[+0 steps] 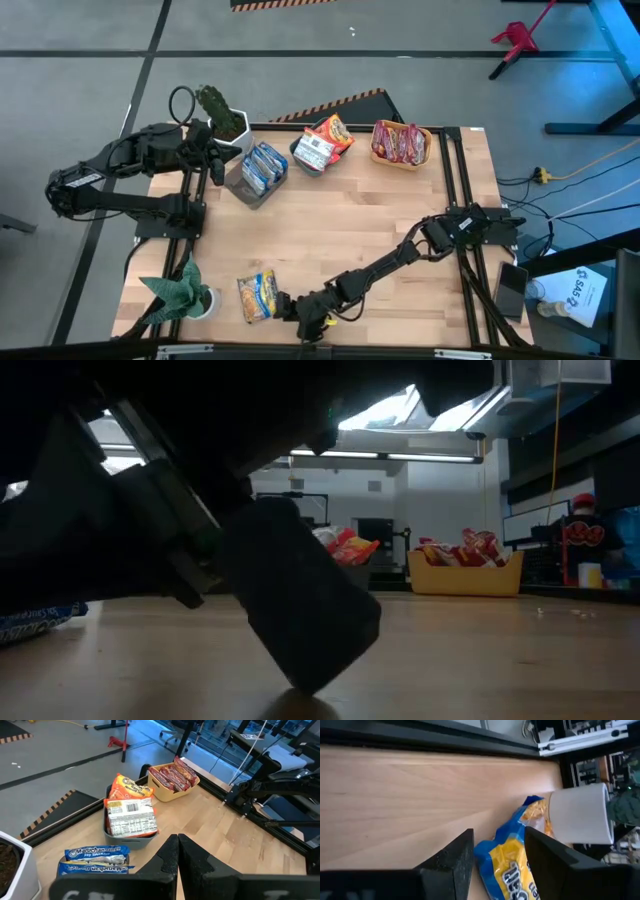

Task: Sort Maruchan noodles
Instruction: Put the blue noodle pack into the black bin

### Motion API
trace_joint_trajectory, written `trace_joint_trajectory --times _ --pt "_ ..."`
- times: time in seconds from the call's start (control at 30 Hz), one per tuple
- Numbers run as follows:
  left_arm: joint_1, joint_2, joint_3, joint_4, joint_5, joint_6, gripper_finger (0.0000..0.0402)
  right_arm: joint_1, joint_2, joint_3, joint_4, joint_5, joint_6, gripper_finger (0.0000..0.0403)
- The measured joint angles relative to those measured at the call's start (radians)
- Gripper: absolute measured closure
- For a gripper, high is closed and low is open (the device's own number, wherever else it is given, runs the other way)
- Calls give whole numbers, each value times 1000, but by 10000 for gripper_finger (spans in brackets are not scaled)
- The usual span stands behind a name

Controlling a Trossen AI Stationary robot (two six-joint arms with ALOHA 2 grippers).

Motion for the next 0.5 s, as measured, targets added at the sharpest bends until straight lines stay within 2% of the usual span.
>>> trace_joint_trajectory --times 0.1,0.5 --pt "0 0 0 0 -4 0 401 -1 11 3 16 -34 -13 240" --pt "0 0 0 1 -34 0 401 -24 27 4 1 -25 11 240"
